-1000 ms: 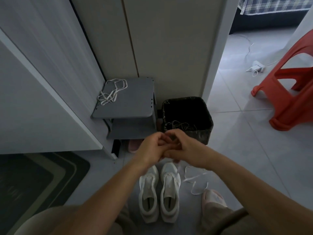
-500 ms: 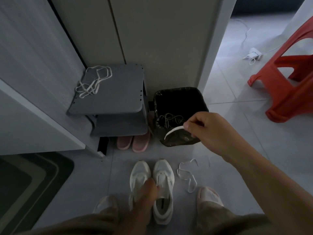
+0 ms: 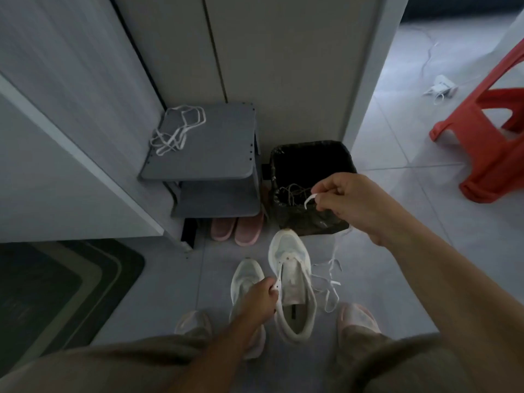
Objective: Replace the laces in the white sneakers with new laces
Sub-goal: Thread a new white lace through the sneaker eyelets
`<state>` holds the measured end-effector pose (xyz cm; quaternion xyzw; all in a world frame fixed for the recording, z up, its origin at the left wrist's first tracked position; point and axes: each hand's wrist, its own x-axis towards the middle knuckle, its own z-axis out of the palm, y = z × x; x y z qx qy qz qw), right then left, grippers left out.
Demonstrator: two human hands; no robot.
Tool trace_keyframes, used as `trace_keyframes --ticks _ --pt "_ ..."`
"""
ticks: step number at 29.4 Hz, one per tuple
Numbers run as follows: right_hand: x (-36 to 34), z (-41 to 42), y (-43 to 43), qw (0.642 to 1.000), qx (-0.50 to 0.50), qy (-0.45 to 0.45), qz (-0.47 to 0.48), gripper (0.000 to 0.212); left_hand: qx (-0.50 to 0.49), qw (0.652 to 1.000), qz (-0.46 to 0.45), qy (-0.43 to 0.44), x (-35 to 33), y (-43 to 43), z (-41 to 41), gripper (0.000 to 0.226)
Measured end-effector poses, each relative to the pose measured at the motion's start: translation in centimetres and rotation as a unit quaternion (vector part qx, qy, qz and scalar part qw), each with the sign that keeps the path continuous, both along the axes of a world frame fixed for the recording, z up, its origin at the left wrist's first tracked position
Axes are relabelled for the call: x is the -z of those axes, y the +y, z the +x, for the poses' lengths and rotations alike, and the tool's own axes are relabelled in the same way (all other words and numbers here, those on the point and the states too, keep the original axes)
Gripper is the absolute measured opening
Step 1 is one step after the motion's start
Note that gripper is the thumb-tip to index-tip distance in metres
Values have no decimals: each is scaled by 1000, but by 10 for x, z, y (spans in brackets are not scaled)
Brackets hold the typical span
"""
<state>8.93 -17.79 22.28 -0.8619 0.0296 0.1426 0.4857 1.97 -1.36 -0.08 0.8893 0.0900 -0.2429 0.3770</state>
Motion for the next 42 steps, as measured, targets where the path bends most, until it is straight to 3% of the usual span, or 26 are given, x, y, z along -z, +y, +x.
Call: trace_keyframes --ticks 3,8,11,12,14,16,20,22,25,28,30,34,36,39,42 --pt "-7 -7 1 999 10 -37 -7 8 7 996 -77 -50 -75 12 -14 9" --pt "-39 -39 2 980 129 -102 116 27 36 981 -57 -181 -189 46 -83 15" --pt "-62 -72 19 985 51 -115 120 21 3 967 -66 -245 -232 56 -134 11" --pt "-69 -86 26 988 -6 -102 113 31 -4 964 -65 -257 -237 57 -150 12" --pt "-75 -113 39 988 -95 -84 84 43 1 947 18 -322 -244 54 -174 17" --pt "-75 -129 45 987 -104 -123 25 35 0 895 164 -414 -247 51 -186 29" --pt "-74 -150 45 985 -73 -157 -12 27 -11 908 195 -372 -239 40 -198 58" --pt "-74 -156 46 984 -75 -164 -8 29 -24 906 180 -384 -233 40 -203 52" --pt "-75 -162 49 981 -67 -180 10 30 0 852 147 -503 -224 39 -215 21" --pt "-74 -166 51 978 -60 -187 66 23 21 870 75 -487 -224 46 -219 24" --pt "-72 -169 50 969 -14 -207 132 18 5 867 73 -492 -223 52 -215 25" --pt "-73 -183 37 925 87 -286 236 13 -54 877 6 -478 -230 53 -200 33" --pt "-76 -193 31 919 40 -267 286 18 -76 876 -50 -473 -241 48 -188 34" --pt "-76 -205 29 944 -68 -200 253 26 -72 845 -66 -526 -246 41 -166 28" --pt "-71 -210 30 957 -73 -130 247 22 -75 833 -73 -544 -240 37 -152 19"
